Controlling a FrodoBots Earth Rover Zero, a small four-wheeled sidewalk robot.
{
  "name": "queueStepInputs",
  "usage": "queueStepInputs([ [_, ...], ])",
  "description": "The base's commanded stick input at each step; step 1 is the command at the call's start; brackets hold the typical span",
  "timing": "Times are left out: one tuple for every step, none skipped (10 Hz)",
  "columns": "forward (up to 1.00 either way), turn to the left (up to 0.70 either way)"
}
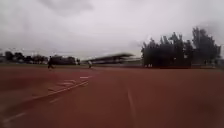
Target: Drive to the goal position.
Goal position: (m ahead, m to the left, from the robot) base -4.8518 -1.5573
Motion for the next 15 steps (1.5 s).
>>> queueStepInputs([
  [0.00,0.50],
  [0.00,0.50],
  [0.00,0.50],
  [0.00,0.50],
  [0.00,0.50],
  [0.00,0.50],
  [0.00,0.50],
  [0.00,0.50],
  [0.00,0.50],
  [0.00,0.50],
  [0.00,0.50],
  [0.00,0.50],
  [0.00,0.50],
  [0.00,0.50],
  [0.00,0.50],
])
